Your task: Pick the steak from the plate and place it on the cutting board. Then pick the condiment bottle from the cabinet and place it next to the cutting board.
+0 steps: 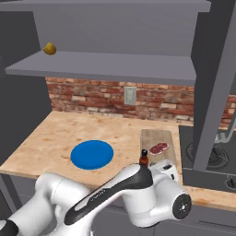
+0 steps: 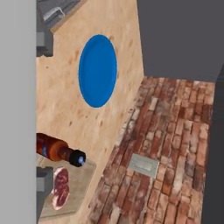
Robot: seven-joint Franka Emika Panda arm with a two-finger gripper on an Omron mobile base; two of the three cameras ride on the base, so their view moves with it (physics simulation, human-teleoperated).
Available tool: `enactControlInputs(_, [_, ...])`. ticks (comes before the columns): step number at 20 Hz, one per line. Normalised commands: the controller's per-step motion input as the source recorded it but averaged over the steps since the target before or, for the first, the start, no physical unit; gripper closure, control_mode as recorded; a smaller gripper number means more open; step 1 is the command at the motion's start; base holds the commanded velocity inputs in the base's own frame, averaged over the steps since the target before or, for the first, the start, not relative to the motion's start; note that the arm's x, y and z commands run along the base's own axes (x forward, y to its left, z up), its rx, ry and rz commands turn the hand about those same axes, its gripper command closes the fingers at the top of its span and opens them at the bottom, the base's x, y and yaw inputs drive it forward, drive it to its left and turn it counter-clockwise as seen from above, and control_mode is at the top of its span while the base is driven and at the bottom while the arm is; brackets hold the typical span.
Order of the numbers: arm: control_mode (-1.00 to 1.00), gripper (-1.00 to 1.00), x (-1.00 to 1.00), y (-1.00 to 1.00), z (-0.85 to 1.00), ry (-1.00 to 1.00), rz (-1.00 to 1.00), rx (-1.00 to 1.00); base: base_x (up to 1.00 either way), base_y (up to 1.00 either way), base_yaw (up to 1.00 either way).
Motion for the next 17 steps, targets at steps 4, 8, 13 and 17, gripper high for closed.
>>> enactControlInputs(4, [-1.00,-1.00,-0.48,-0.01,0.00,-0.09,0.01,0.00,0.00,0.00,0.00])
enactControlInputs(8, [-1.00,-1.00,-0.50,0.00,0.01,-0.14,0.01,0.00,0.00,0.00,0.00])
enactControlInputs(13, [-1.00,-1.00,-0.54,0.00,0.09,-0.13,0.00,-0.11,0.00,0.00,0.00])
enactControlInputs(17, [-1.00,-1.00,-0.55,0.00,0.25,-0.13,0.00,-0.29,0.00,0.00,0.00])
